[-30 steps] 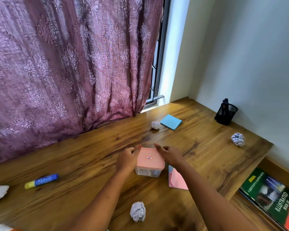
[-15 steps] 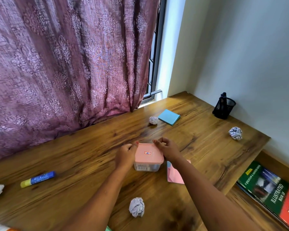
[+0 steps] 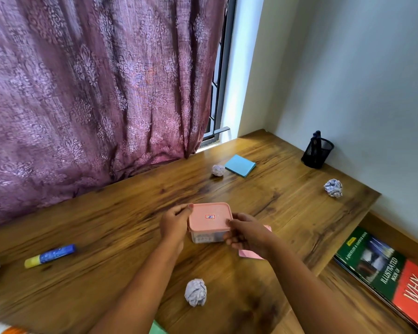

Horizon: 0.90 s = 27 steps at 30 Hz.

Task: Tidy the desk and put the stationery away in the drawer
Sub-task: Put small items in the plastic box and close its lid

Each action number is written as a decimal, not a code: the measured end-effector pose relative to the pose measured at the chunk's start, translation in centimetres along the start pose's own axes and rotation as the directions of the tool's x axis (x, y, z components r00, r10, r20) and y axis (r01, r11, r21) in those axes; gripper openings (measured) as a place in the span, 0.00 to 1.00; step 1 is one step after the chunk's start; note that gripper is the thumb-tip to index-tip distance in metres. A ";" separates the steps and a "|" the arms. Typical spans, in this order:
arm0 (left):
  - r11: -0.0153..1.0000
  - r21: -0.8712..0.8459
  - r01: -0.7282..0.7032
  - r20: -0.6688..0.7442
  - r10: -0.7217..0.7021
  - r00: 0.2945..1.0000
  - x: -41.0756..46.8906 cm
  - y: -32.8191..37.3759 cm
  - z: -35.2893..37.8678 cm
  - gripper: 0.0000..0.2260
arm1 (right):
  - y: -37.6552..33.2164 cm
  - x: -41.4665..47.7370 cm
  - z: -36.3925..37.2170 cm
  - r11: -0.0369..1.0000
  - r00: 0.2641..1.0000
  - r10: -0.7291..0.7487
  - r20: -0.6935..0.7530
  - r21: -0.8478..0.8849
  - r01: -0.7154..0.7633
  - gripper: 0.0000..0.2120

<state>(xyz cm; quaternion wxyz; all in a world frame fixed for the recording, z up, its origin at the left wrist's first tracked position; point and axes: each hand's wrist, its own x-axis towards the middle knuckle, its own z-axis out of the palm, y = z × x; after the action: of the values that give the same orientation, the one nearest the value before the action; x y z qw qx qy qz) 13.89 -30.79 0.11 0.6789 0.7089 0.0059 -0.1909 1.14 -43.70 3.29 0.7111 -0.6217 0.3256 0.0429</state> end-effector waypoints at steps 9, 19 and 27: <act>0.992 -0.051 0.118 0.073 -0.114 0.991 0.2 1.6 -0.1 0.09 | 0.5 -0.2 1.2 0.989 0.995 -0.082 -0.056 0.116 0.088 0.10; 0.972 -0.202 0.121 0.074 -0.108 0.991 -2.8 0.8 -0.6 0.04 | 1.7 -3.3 1.4 0.977 0.974 -0.127 -0.190 0.147 0.156 0.15; 0.968 -0.195 0.160 0.376 -0.077 0.923 -10.6 2.0 4.8 0.05 | 3.7 -12.1 -4.7 0.957 0.897 -0.193 -0.399 0.124 0.261 0.09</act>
<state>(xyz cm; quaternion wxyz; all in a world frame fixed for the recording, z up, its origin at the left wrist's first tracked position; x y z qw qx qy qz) 3.39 -32.90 4.93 0.7301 0.5790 -0.0564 -0.3584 -12.02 -43.03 6.36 0.6855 -0.5873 0.3854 -0.1913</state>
